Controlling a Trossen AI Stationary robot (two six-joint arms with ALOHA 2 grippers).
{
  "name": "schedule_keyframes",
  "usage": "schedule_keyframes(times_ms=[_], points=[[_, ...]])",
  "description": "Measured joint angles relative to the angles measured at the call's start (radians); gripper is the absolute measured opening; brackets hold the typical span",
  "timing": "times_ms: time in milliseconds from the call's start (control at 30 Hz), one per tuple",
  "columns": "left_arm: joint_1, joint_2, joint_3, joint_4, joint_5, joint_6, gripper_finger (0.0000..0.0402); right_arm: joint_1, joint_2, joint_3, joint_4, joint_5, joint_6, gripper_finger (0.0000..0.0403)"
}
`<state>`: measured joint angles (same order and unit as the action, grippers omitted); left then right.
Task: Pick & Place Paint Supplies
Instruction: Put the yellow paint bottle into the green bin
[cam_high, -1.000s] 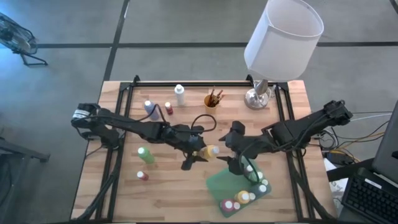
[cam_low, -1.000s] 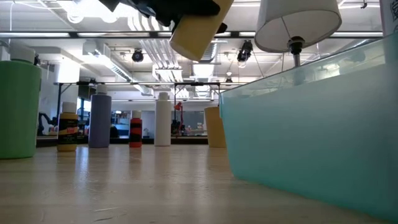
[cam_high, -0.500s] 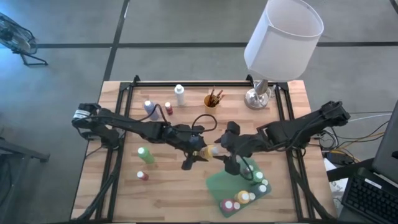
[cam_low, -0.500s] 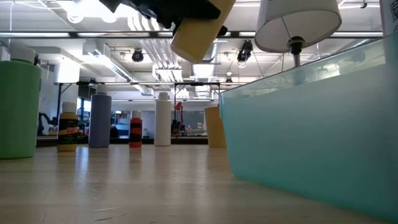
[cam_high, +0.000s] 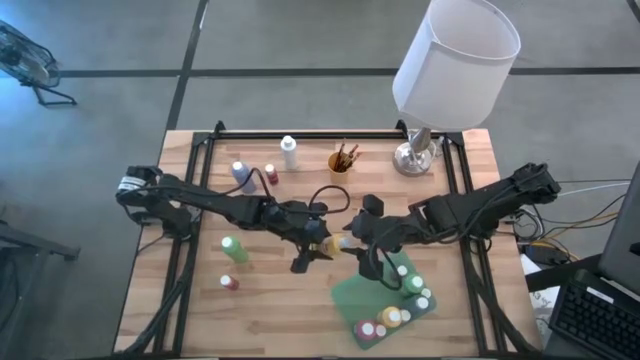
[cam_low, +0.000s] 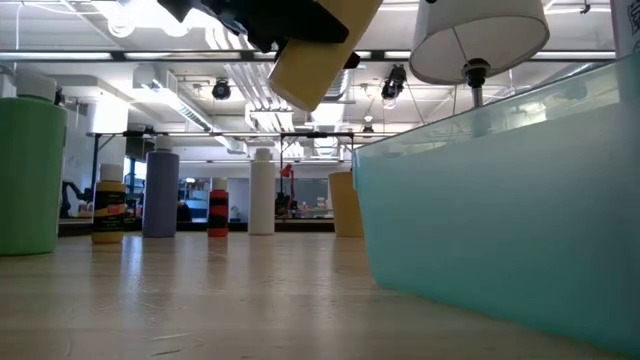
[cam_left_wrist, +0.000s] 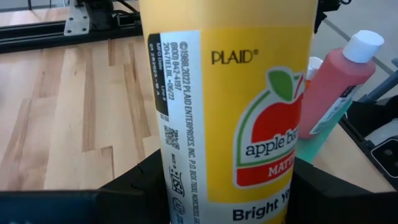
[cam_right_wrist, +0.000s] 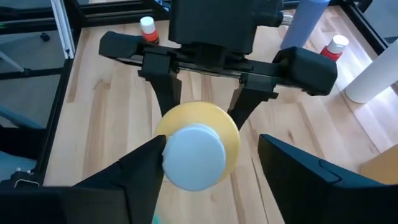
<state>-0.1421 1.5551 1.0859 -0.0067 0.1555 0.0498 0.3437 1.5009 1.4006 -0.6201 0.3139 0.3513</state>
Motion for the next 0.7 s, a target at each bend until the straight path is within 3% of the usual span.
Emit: schedule_keyframes(times_ms=[467,700], points=[[0.001,0.000,0.000,-0.004,-0.005,-0.008,0.0208,0.001,0.000,0.000,0.001,-0.001,-0.030,0.0115],[0.001,0.000,0.000,-0.004,-0.005,-0.006,0.0208,0.001,0.000,0.000,0.002,0.000,-0.038,0.0112]])
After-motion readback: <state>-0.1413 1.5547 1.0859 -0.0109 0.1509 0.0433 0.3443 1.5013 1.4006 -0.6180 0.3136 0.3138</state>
